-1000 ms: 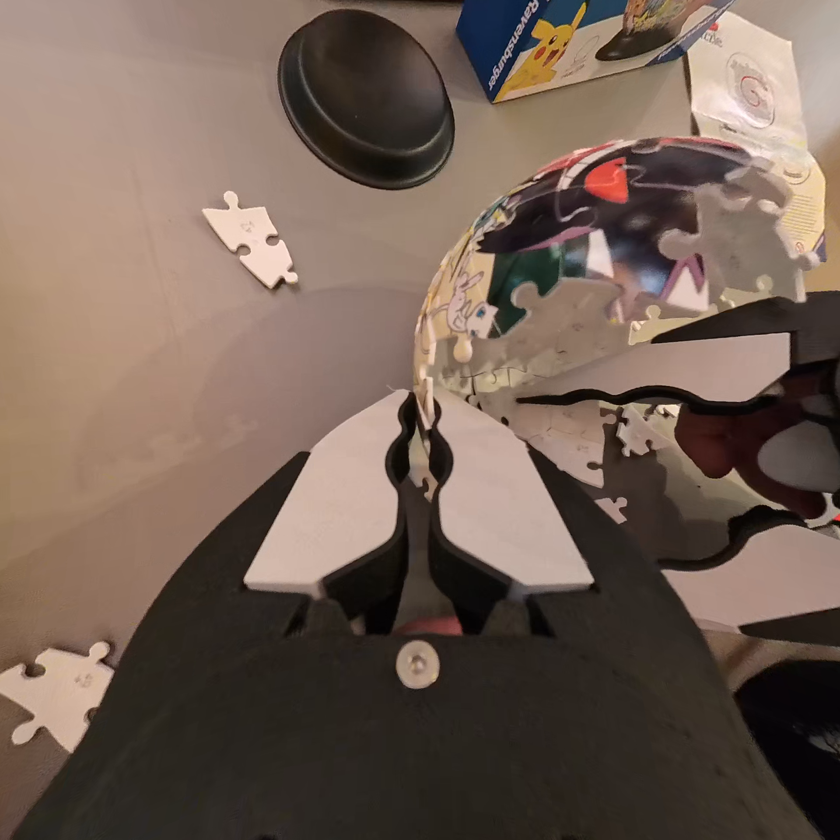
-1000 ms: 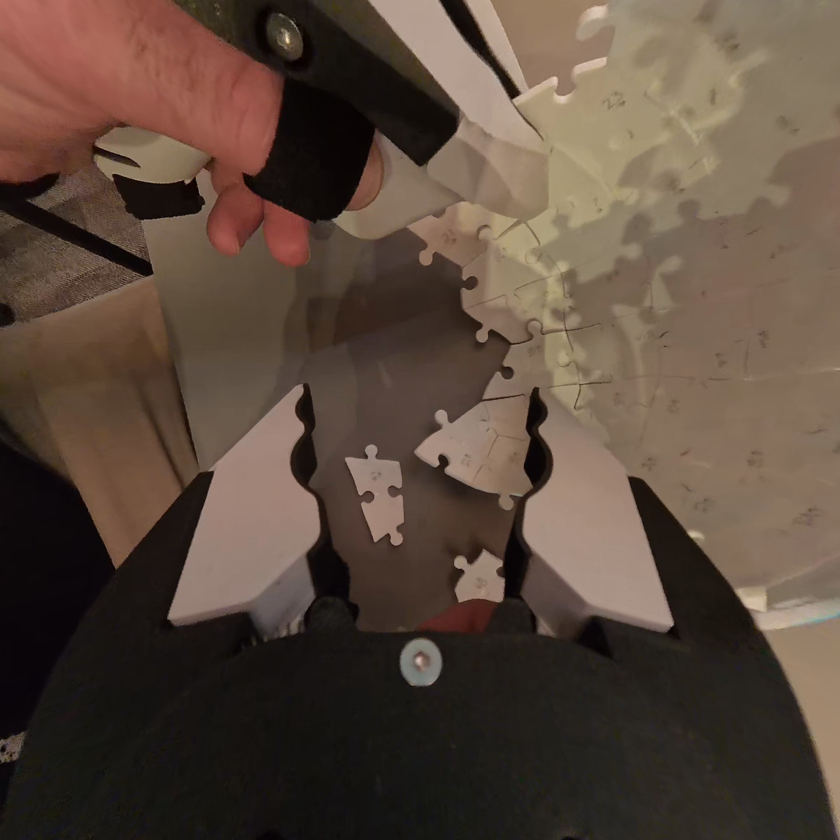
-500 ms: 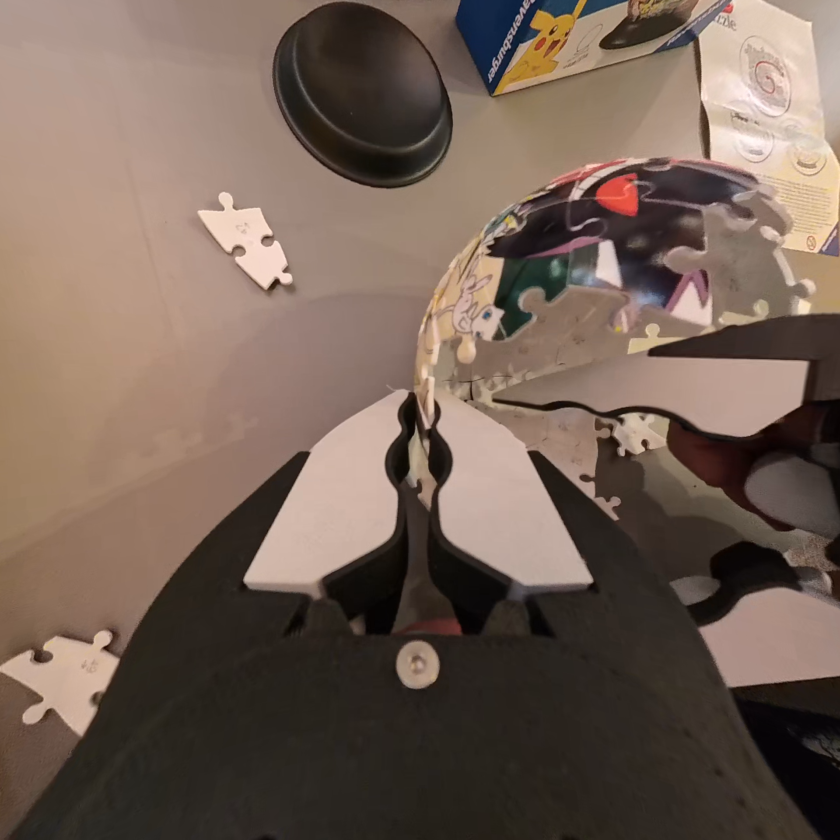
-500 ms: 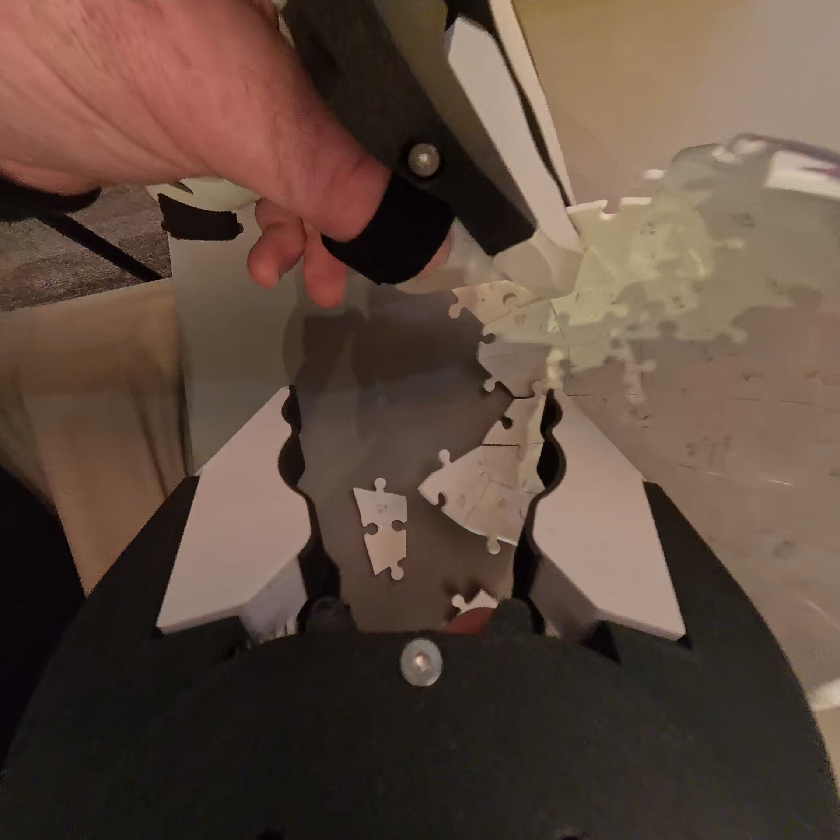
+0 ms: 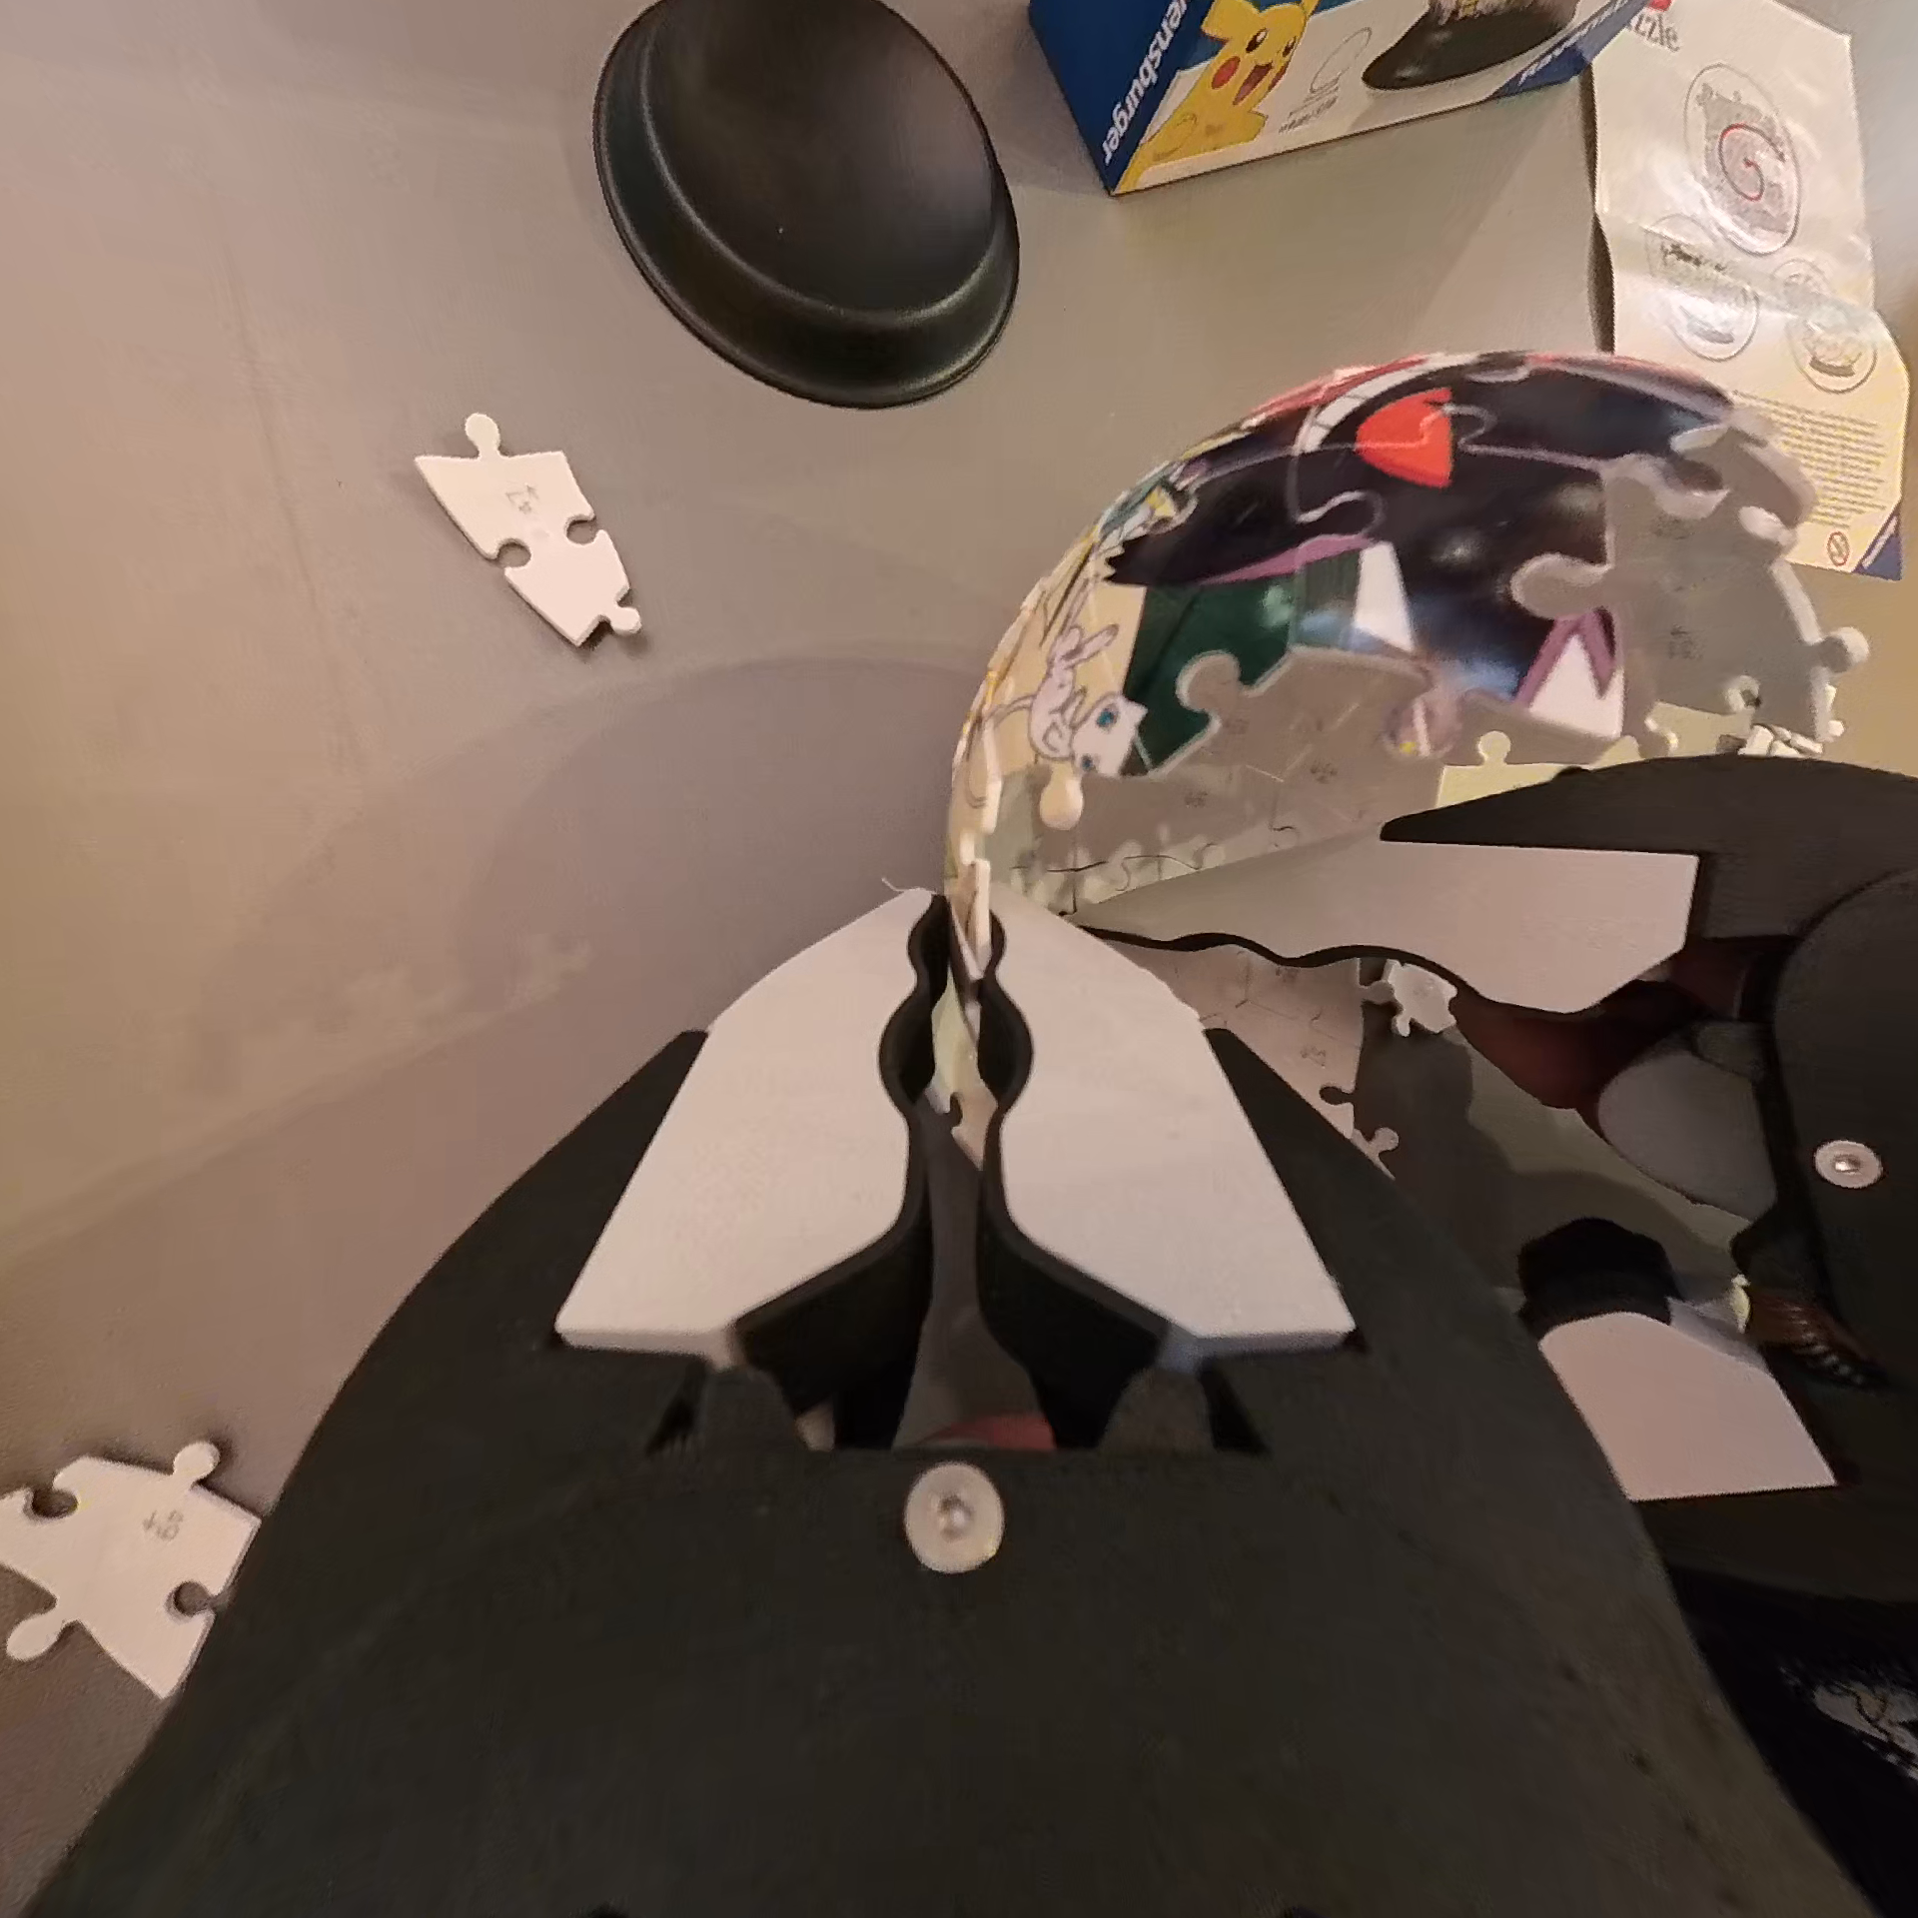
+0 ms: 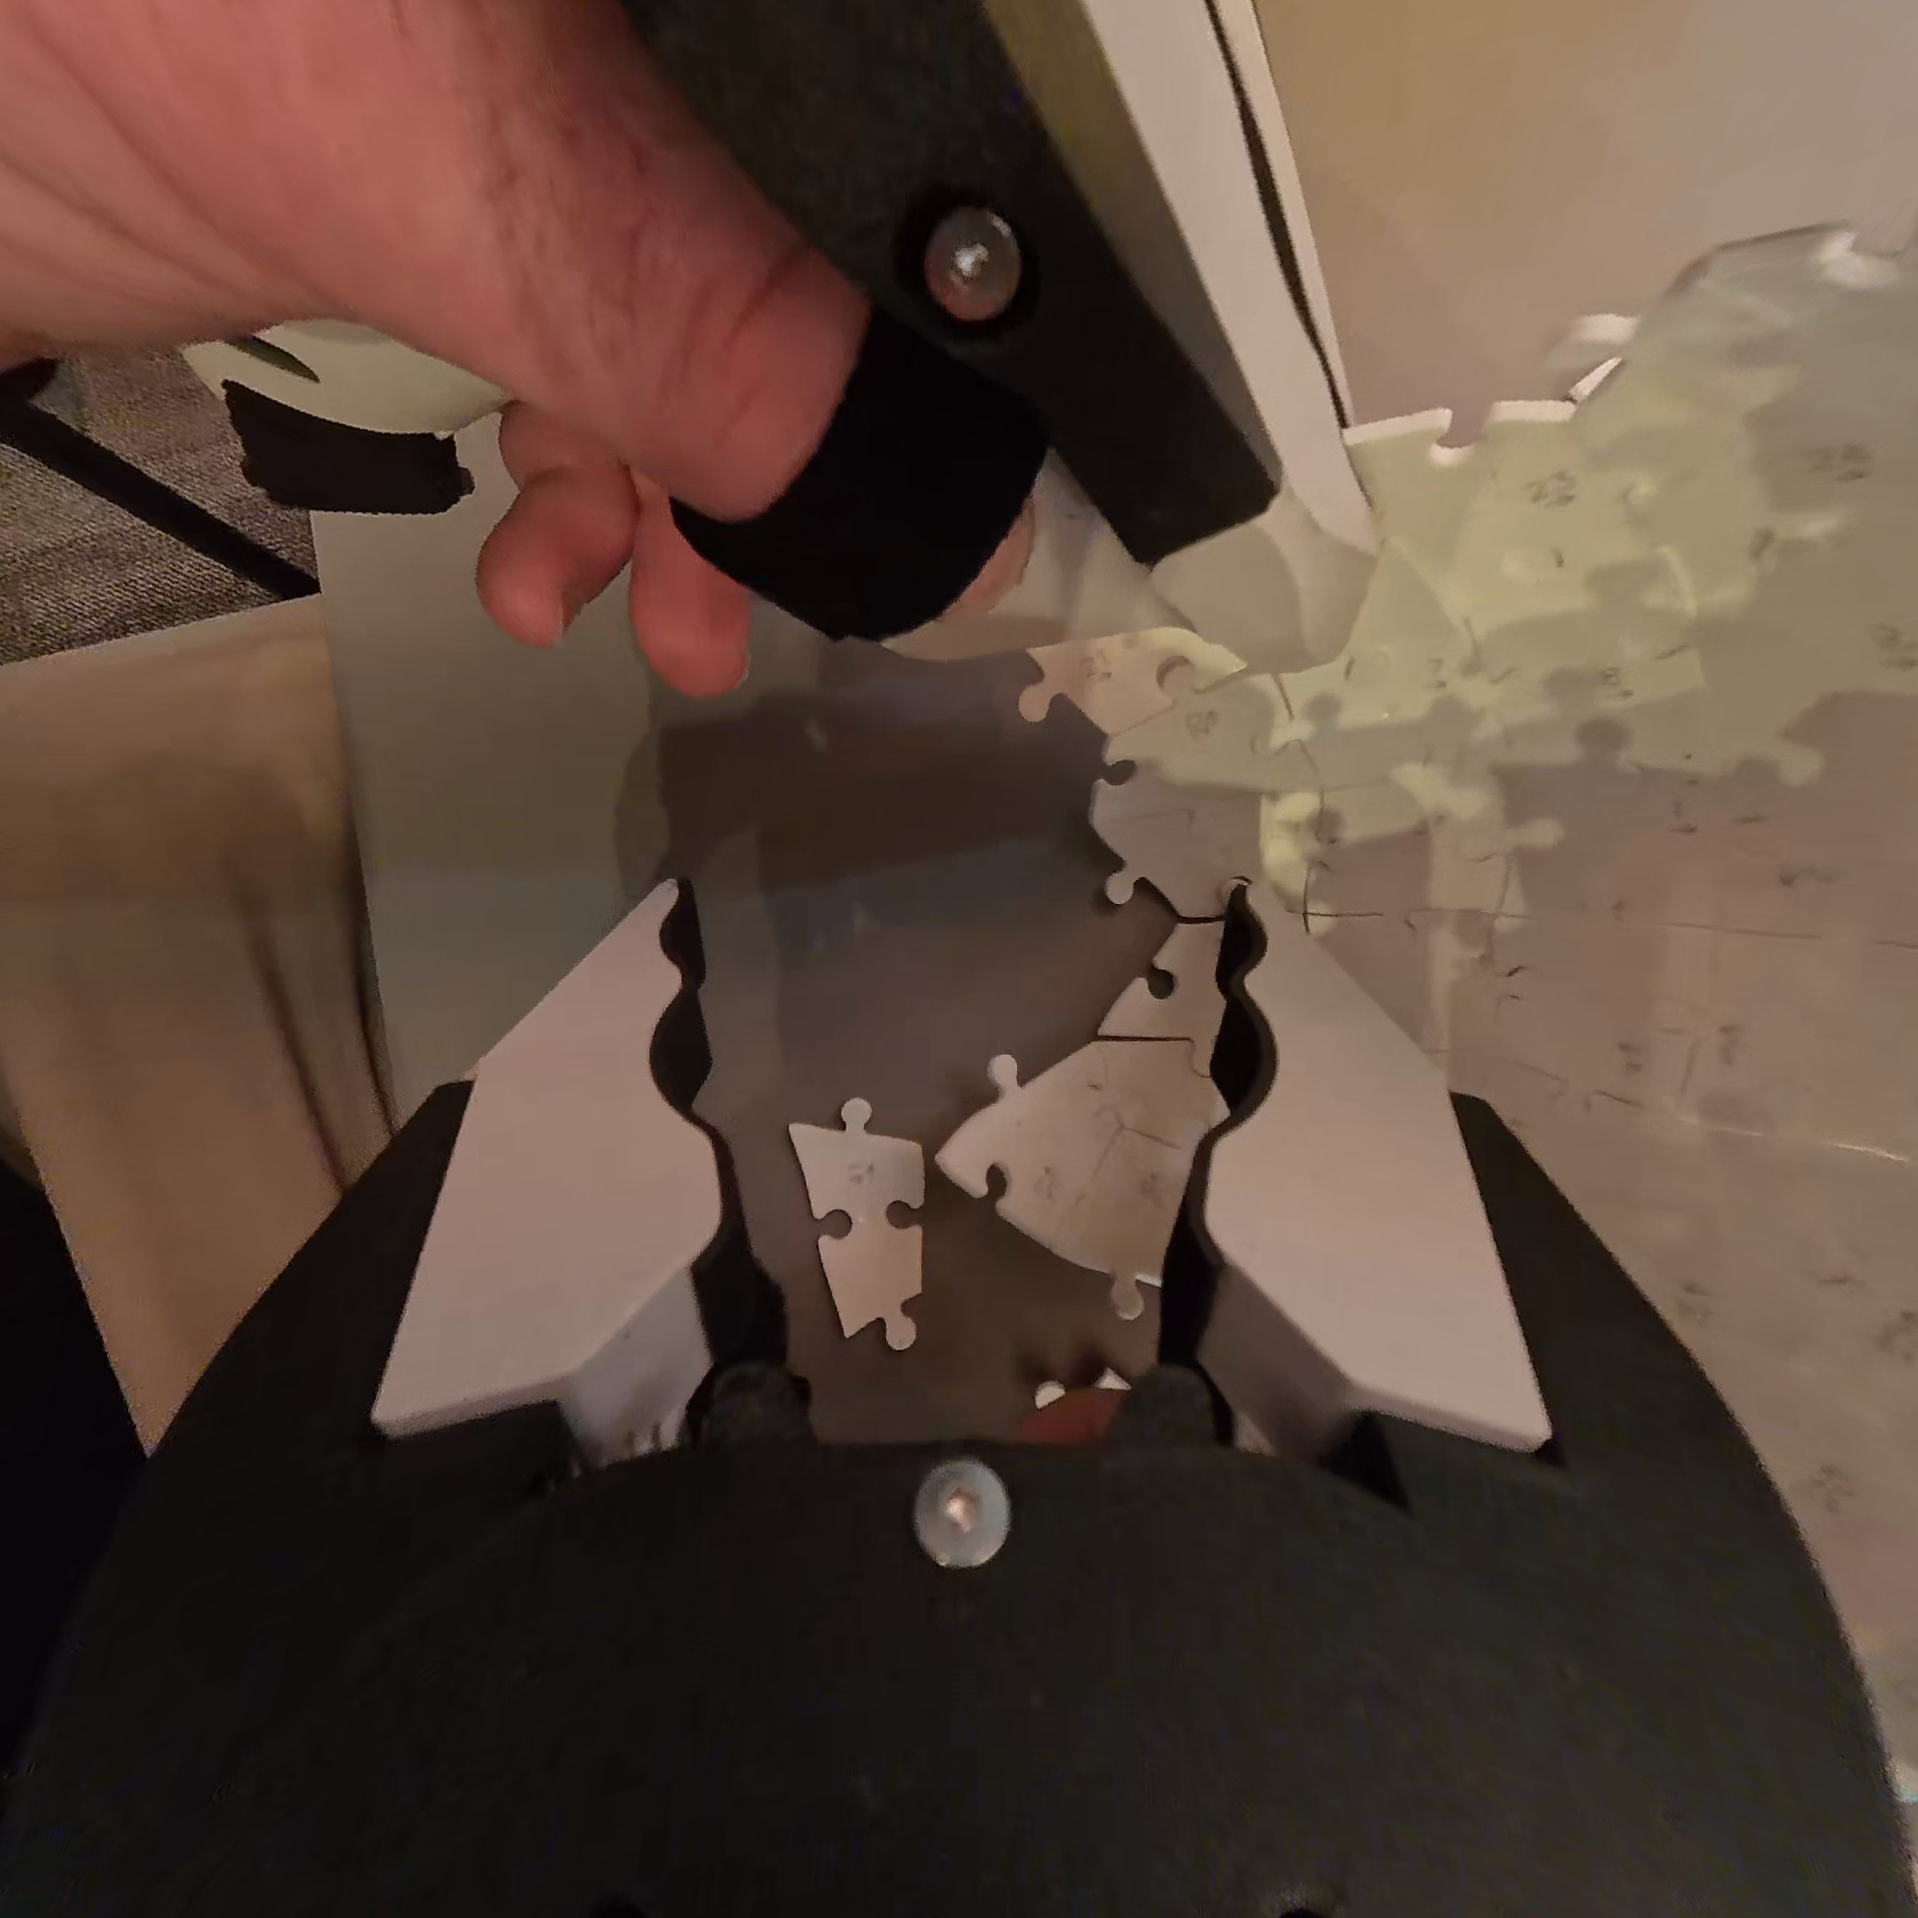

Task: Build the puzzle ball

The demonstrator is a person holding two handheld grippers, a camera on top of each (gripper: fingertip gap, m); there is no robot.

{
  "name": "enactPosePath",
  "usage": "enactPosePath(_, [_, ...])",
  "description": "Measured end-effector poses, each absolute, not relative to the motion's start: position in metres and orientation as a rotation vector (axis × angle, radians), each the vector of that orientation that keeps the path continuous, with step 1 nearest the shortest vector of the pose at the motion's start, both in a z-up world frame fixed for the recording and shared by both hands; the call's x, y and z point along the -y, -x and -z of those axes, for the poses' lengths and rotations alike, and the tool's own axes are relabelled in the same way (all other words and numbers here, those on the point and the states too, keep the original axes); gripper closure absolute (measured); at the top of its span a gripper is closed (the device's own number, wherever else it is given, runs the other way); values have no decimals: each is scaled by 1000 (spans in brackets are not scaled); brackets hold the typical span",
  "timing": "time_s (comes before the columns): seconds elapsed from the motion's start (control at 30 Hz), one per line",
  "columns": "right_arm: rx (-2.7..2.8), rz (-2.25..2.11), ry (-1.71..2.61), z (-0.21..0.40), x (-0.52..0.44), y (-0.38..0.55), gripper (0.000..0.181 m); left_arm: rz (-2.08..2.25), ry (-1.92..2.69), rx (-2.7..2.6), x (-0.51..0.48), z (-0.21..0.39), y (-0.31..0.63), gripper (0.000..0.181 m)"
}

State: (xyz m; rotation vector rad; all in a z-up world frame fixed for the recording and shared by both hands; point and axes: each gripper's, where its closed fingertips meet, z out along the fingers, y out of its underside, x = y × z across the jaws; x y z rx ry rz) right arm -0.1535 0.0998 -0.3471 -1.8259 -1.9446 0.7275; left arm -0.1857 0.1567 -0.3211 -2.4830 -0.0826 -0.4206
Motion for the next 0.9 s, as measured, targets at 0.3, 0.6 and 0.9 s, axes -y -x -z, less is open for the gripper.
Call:
enactPosePath(0.3, [1912,-730,1829,347,-101,155,82,421,2483,89,-155,323,186,179])
enactPosePath(0.6, [1920,-766,1855,346,-97,150,86,428,2484,100,-155,324,186,179])
enactPosePath(0.9, [1871,-768,1865,346,-101,153,92,429,2481,103,-155,322,185,179])
